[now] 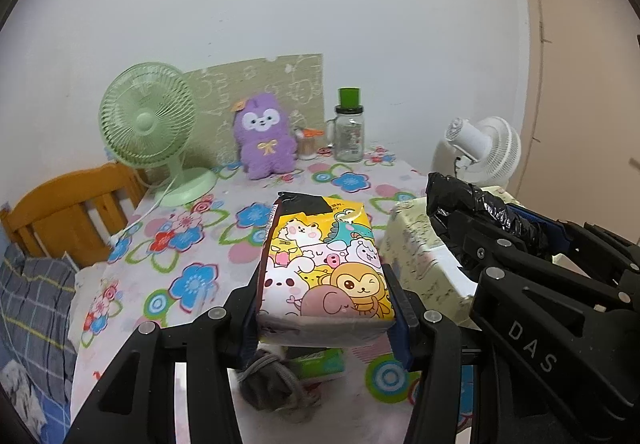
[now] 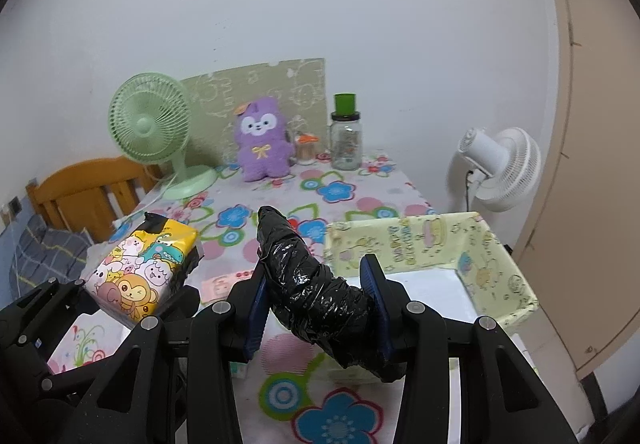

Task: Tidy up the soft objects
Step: 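Lift both held items and carry them toward the yellow-green paper box, then lower the black wrapped item into the box and open the right tool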

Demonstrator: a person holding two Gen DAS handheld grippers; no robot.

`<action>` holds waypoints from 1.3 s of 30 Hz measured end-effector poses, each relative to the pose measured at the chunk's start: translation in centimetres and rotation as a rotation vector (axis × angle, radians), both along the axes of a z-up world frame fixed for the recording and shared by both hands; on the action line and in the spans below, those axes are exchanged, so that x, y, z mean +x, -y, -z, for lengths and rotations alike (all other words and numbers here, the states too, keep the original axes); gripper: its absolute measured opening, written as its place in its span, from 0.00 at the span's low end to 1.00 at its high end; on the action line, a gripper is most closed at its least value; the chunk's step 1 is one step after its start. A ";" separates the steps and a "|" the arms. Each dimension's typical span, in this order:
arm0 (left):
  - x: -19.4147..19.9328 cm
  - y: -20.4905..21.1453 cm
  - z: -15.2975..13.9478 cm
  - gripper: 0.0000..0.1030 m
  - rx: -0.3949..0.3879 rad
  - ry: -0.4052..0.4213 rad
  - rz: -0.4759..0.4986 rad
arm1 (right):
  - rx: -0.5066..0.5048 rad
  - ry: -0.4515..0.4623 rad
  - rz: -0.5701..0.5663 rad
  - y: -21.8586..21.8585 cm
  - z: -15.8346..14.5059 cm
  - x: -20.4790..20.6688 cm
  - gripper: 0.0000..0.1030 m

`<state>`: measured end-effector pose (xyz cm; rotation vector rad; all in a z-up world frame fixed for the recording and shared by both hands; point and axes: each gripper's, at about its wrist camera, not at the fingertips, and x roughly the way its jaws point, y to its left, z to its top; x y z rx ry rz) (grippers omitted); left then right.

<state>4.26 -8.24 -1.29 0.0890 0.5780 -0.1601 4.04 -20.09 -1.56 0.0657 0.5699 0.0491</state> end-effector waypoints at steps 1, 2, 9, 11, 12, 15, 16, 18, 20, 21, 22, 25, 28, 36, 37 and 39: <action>0.1 0.4 0.0 0.52 0.003 0.005 0.007 | 0.003 0.001 0.009 0.4 0.0 -0.1 0.46; 0.2 0.7 0.0 0.52 0.006 0.007 0.014 | 0.006 0.001 0.016 0.8 0.0 -0.1 0.46; 1.3 3.4 0.4 0.52 0.004 0.000 0.060 | 0.000 -0.005 0.057 3.2 0.5 0.5 0.46; 1.7 4.0 0.6 0.52 0.002 -0.007 0.071 | -0.002 -0.007 0.068 3.8 0.7 0.7 0.46; 1.9 4.3 0.7 0.52 0.003 -0.010 0.075 | -0.003 -0.008 0.075 4.2 0.8 0.8 0.46; 2.4 5.6 0.9 0.52 0.012 -0.017 0.089 | 0.000 -0.016 0.087 5.2 1.2 1.3 0.46; 2.7 5.9 1.0 0.52 0.015 -0.020 0.093 | 0.003 -0.018 0.090 5.6 1.4 1.4 0.46; 3.1 6.7 1.2 0.52 0.021 -0.027 0.103 | 0.006 -0.023 0.096 6.2 1.6 1.7 0.46; 3.5 7.5 1.4 0.52 0.031 -0.031 0.114 | 0.010 -0.028 0.104 6.9 1.8 2.0 0.46; 3.7 7.9 1.4 0.52 0.036 -0.031 0.119 | 0.012 -0.031 0.109 7.2 1.9 2.2 0.46; 3.9 8.3 1.5 0.52 0.042 -0.032 0.126 | 0.015 -0.034 0.113 7.5 2.1 2.4 0.46; 4.4 9.3 1.8 0.52 0.053 -0.042 0.140 | 0.030 -0.043 0.128 8.5 2.5 2.8 0.46; 5.0 10.0 2.2 0.52 0.061 -0.054 0.150 | 0.036 -0.055 0.139 9.4 3.0 3.4 0.46; 6.5 11.3 3.4 0.54 0.065 -0.091 0.173 | 0.044 -0.081 0.159 10.9 4.2 4.7 0.46; 6.6 11.5 3.5 0.54 0.067 -0.093 0.175 | 0.044 -0.085 0.161 11.0 4.4 4.9 0.46; 6.8 11.8 3.7 0.54 0.065 -0.100 0.182 | 0.043 -0.090 0.164 11.3 4.6 5.2 0.46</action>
